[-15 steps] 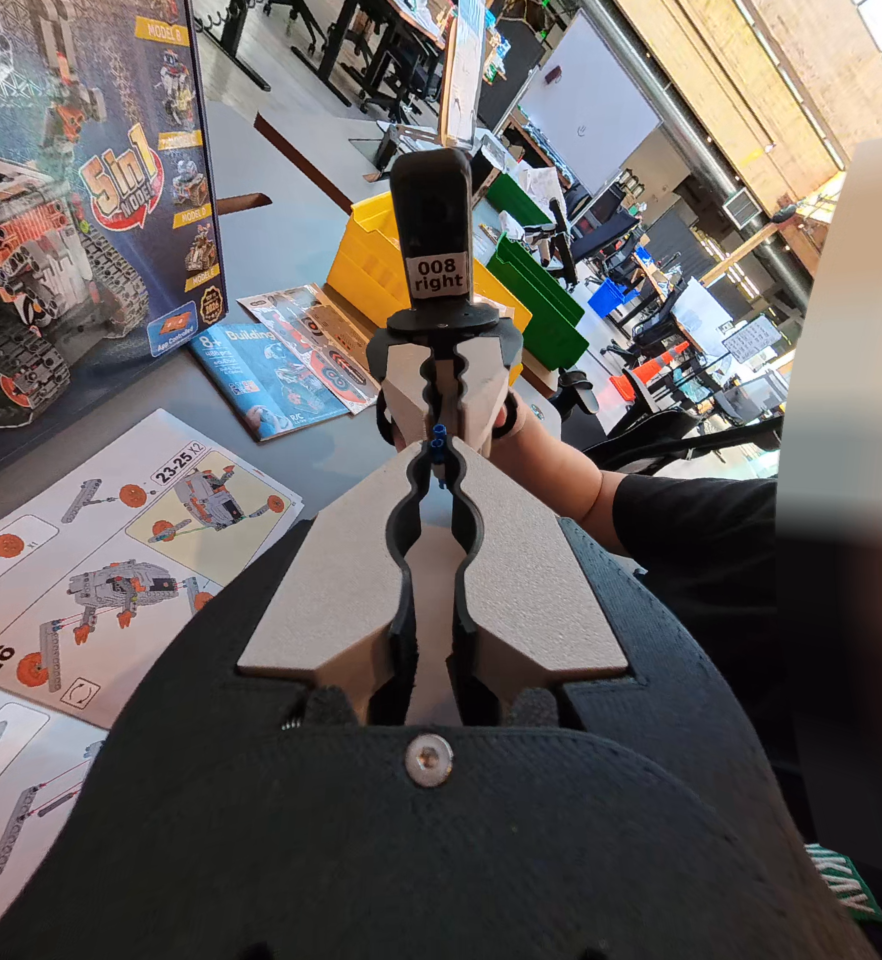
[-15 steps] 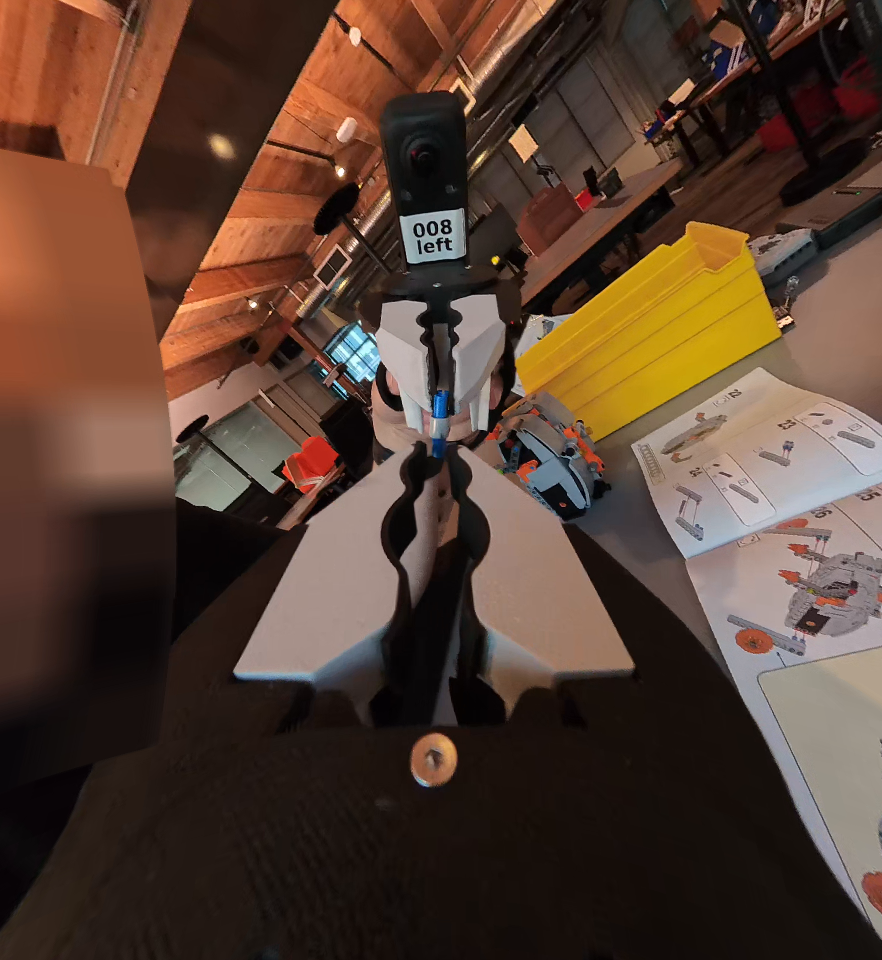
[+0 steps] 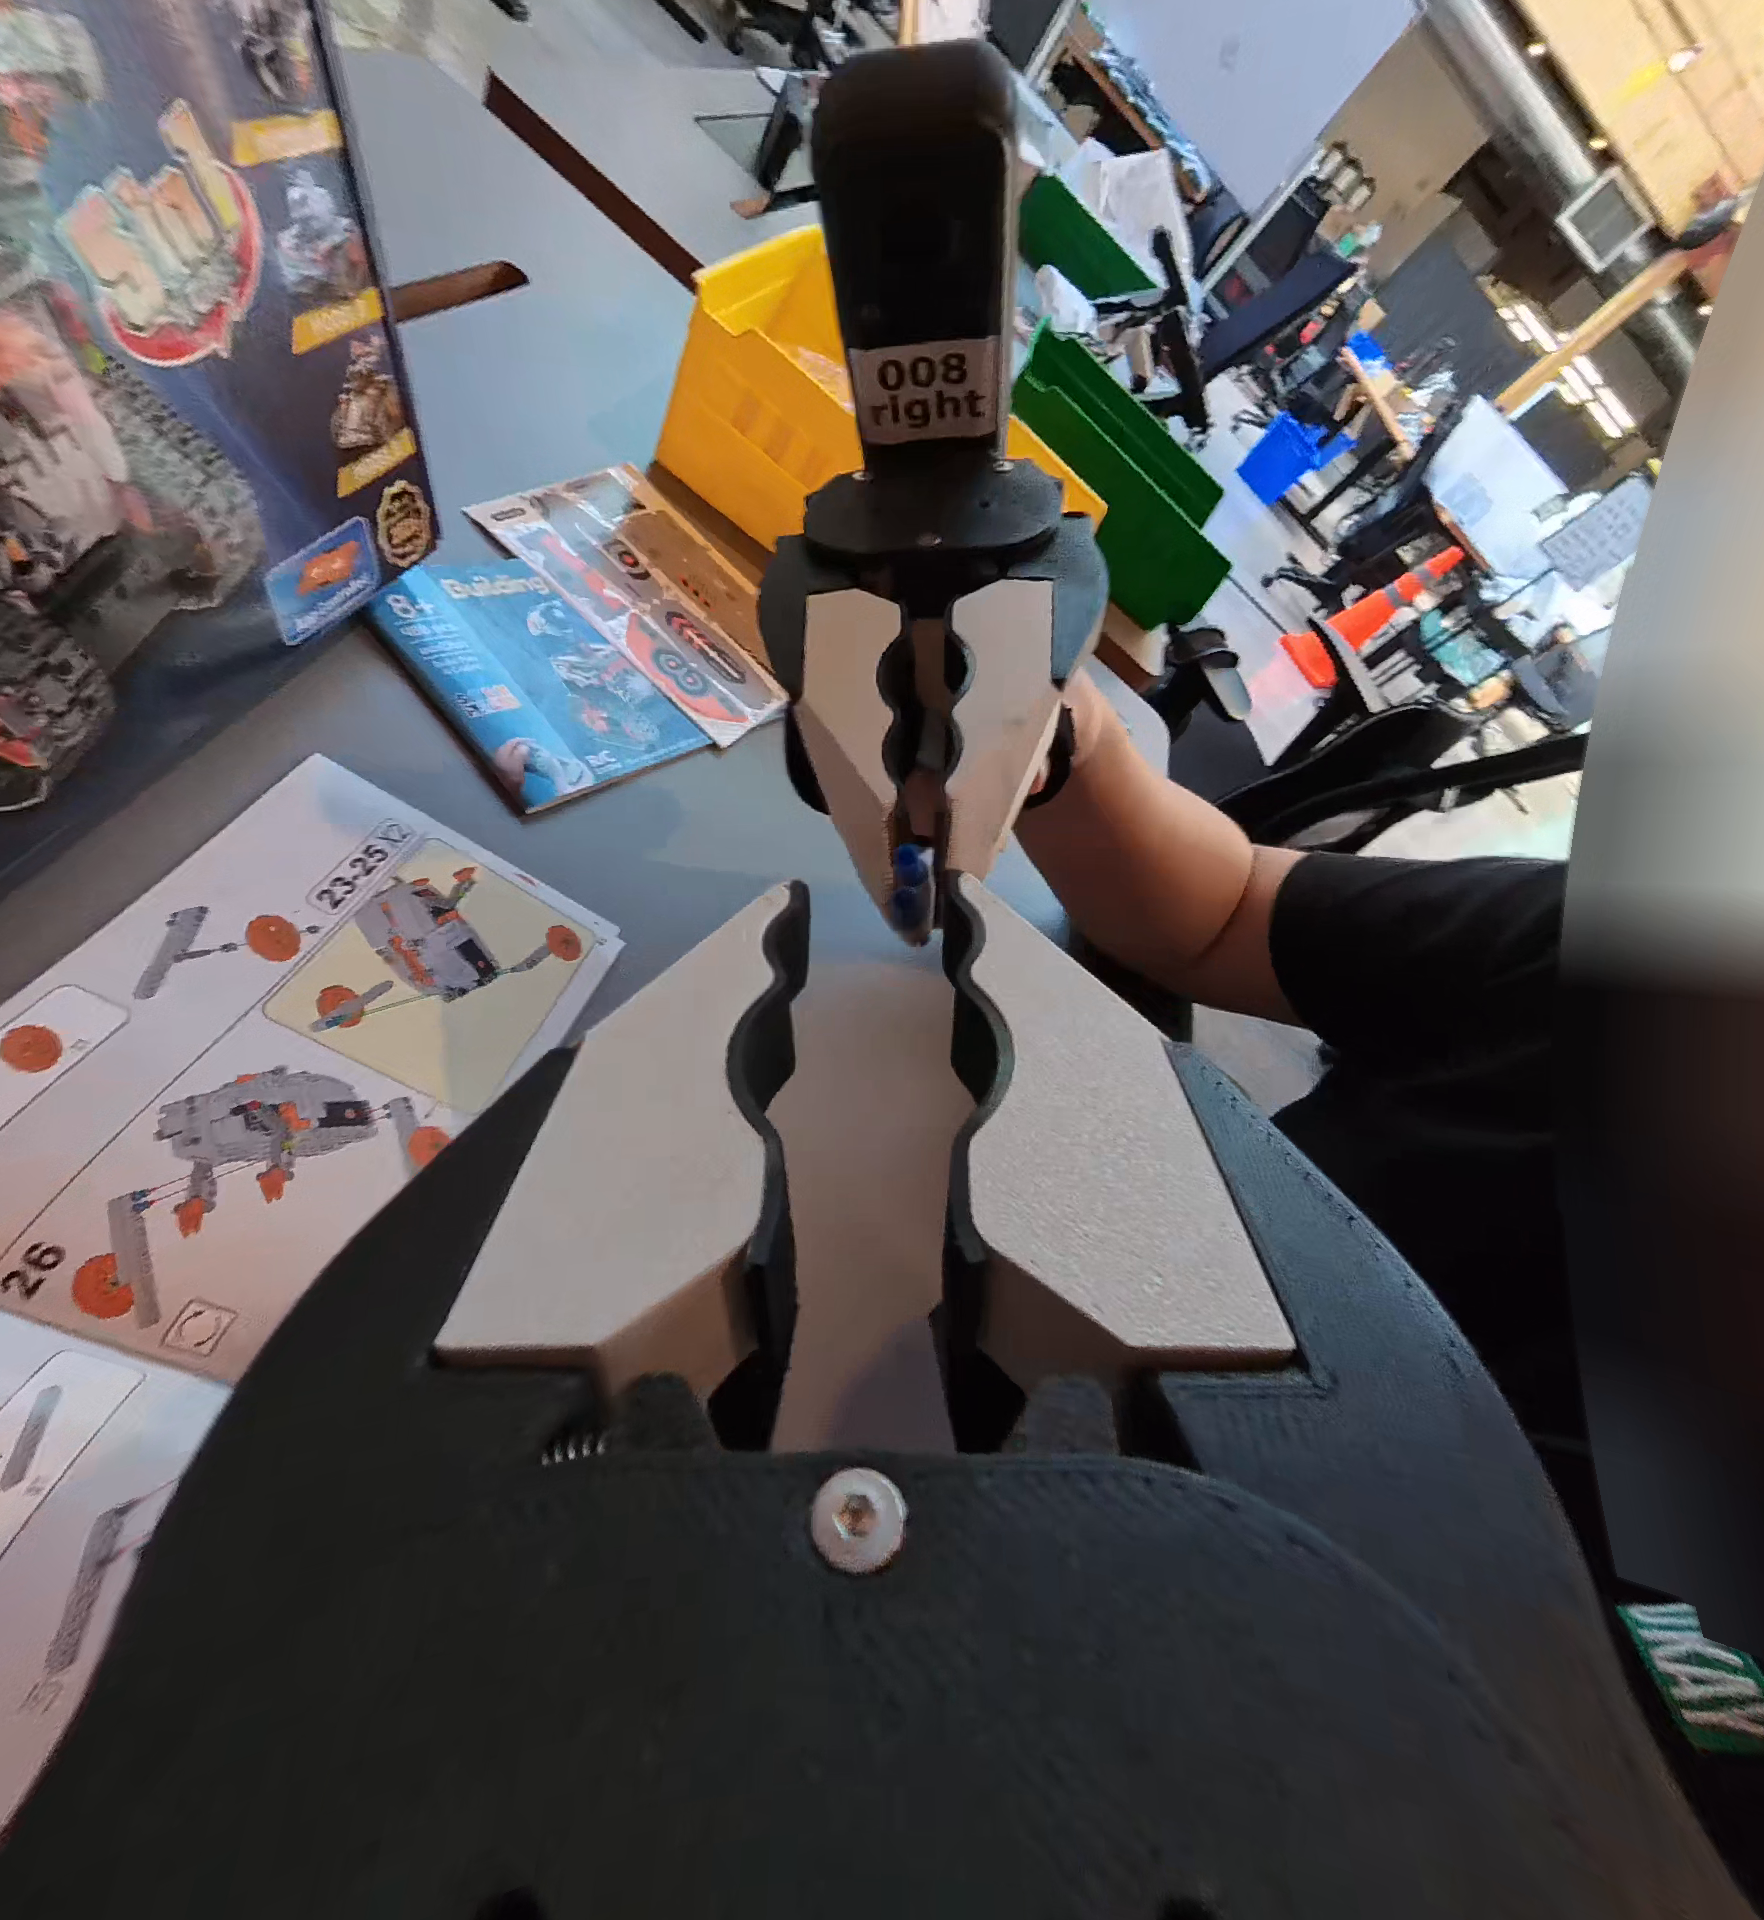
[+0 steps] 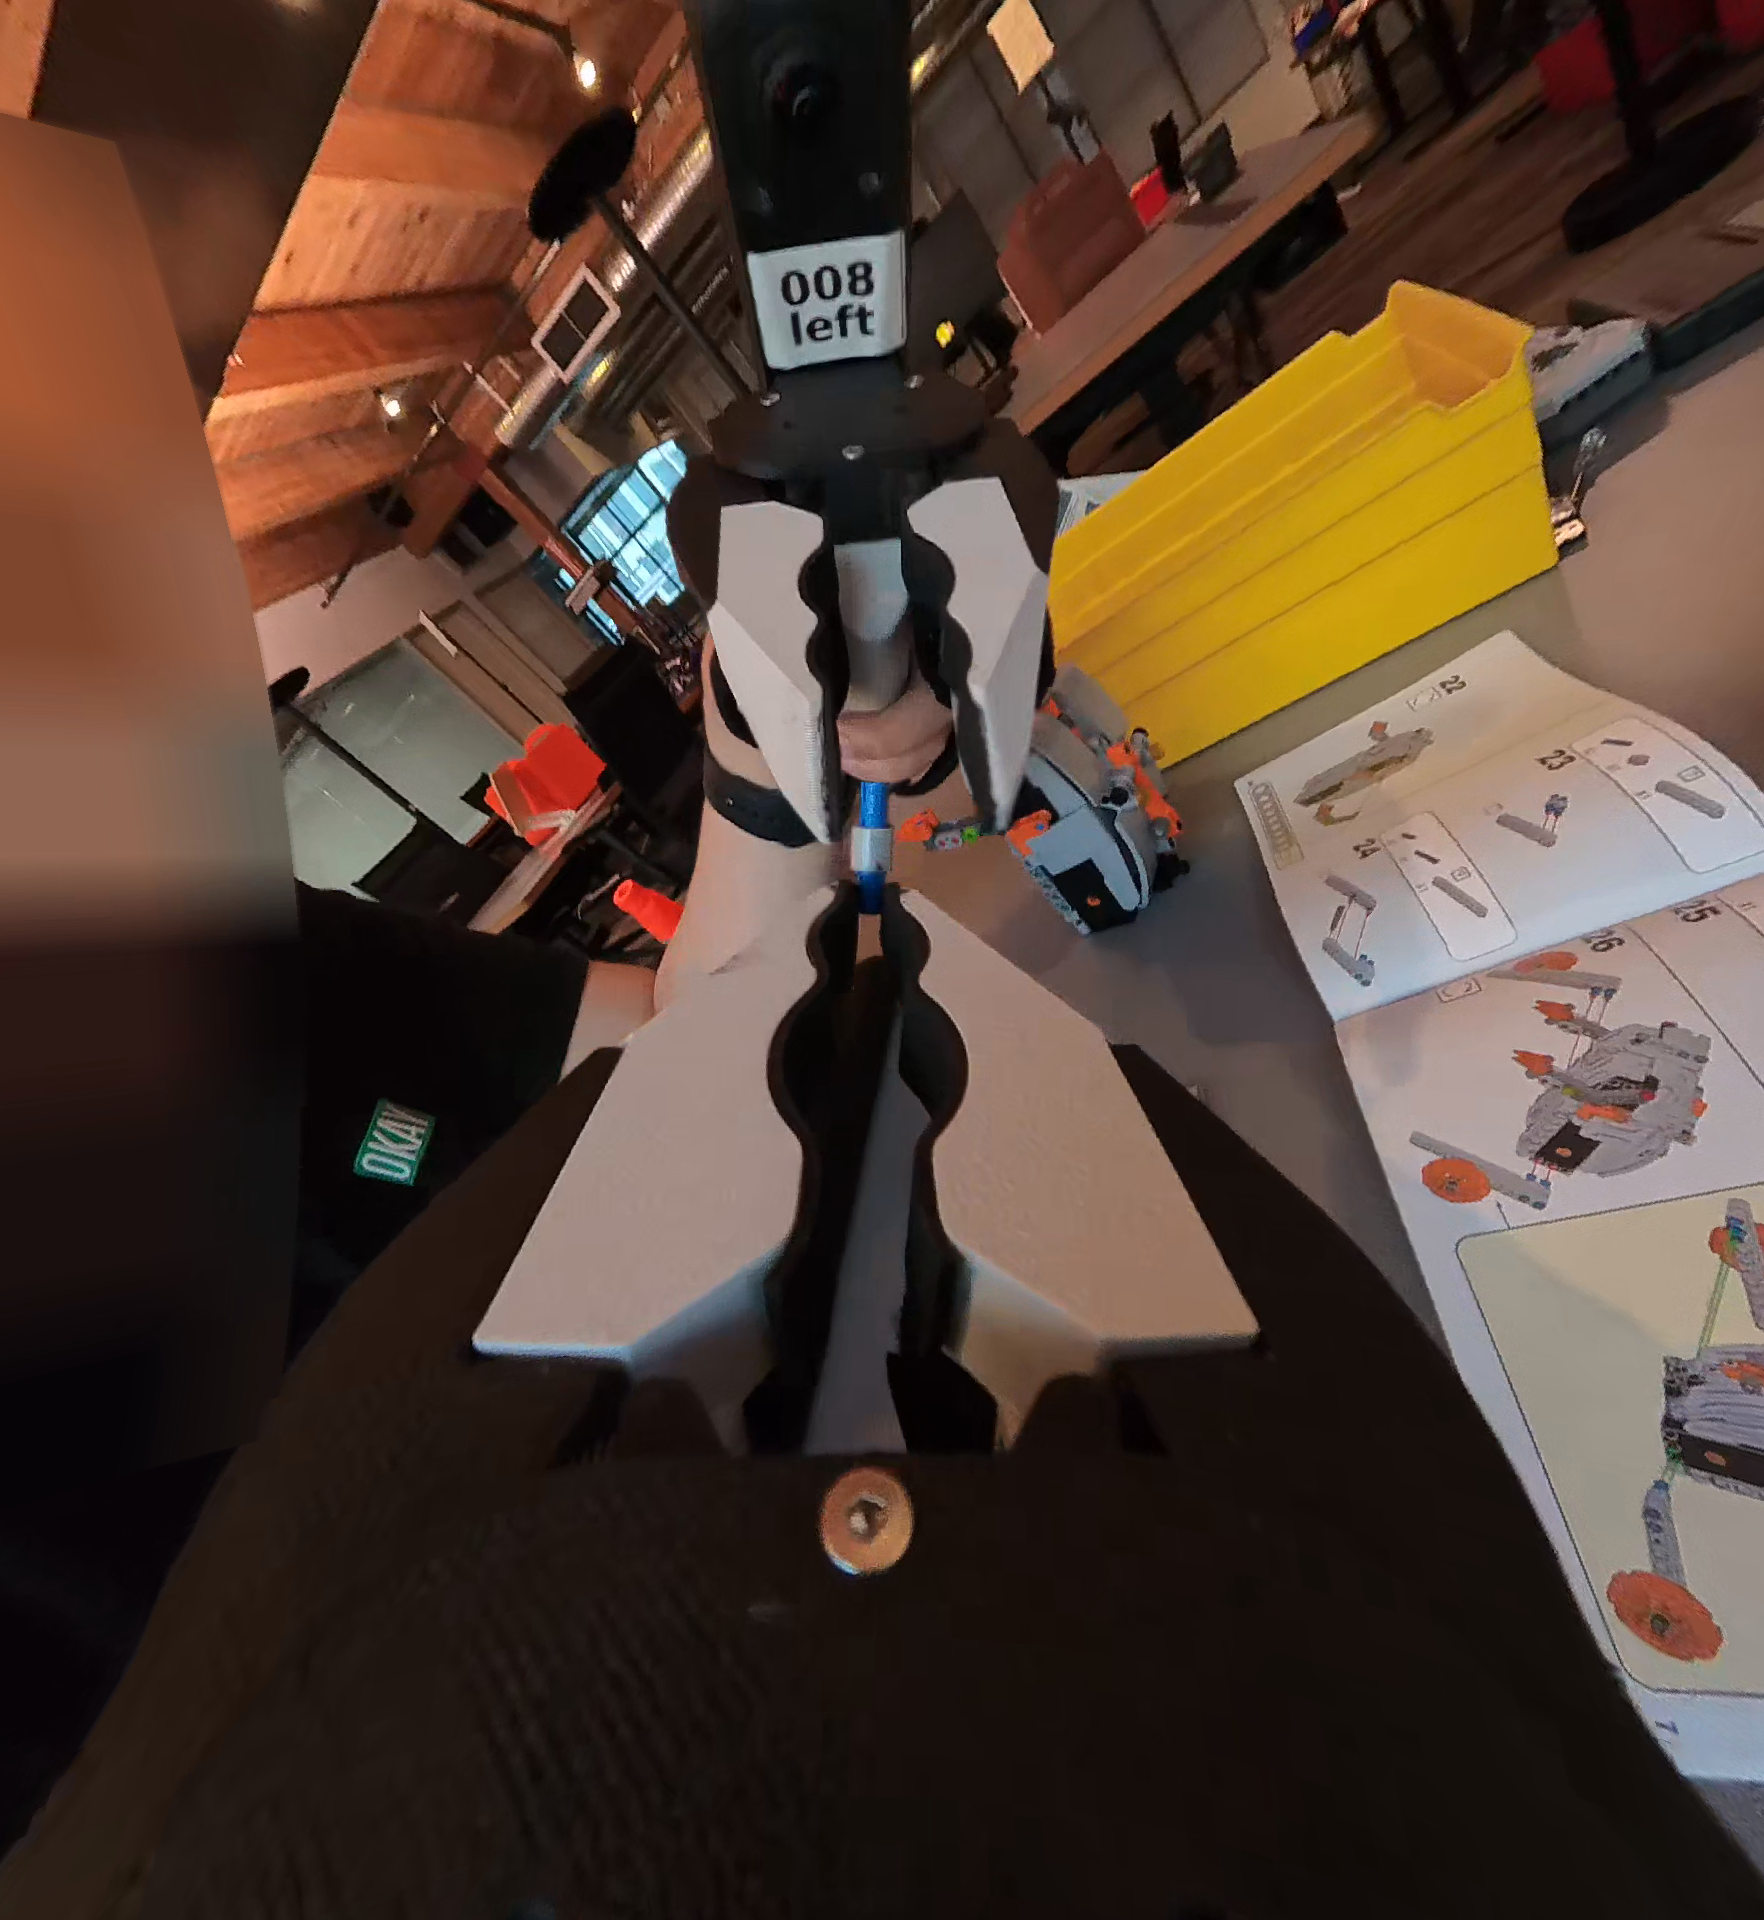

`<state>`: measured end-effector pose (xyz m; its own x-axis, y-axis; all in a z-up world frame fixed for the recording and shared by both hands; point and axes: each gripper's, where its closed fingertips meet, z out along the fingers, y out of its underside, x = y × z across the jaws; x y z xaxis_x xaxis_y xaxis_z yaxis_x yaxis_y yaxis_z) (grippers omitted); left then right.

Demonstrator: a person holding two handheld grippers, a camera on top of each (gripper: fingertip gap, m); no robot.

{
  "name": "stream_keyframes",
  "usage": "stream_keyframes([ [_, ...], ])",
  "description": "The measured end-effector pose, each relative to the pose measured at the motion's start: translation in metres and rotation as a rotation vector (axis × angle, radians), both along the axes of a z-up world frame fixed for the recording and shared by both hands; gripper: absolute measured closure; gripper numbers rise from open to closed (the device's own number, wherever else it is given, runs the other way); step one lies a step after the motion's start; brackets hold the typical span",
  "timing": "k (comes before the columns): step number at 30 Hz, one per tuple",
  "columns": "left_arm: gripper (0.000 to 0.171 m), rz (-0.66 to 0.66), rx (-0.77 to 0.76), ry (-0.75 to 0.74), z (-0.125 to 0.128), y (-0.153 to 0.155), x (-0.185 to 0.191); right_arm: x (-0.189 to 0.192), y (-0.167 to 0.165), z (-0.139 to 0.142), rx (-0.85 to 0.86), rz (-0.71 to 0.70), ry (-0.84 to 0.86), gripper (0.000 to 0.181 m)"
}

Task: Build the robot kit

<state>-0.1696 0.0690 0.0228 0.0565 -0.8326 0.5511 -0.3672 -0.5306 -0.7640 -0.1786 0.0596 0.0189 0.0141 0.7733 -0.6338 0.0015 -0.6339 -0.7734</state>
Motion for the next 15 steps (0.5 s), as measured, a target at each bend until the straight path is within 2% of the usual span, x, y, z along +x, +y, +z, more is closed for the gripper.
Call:
stream_keyframes([
  [3,0.165,-0.054,-0.058,-0.038,0.004,-0.008,0.004,-0.001,-0.002,-0.001,-0.002,0.012,-0.017,0.179],
  [11,0.165,-0.069,-0.049,0.014,-0.007,-0.008,0.002,-0.001,0.001,-0.006,-0.044,0.006,-0.026,0.179],
  [15,0.165,-0.073,-0.052,-0.002,-0.003,-0.009,0.003,0.001,0.001,-0.002,-0.048,0.008,0.002,0.179],
])
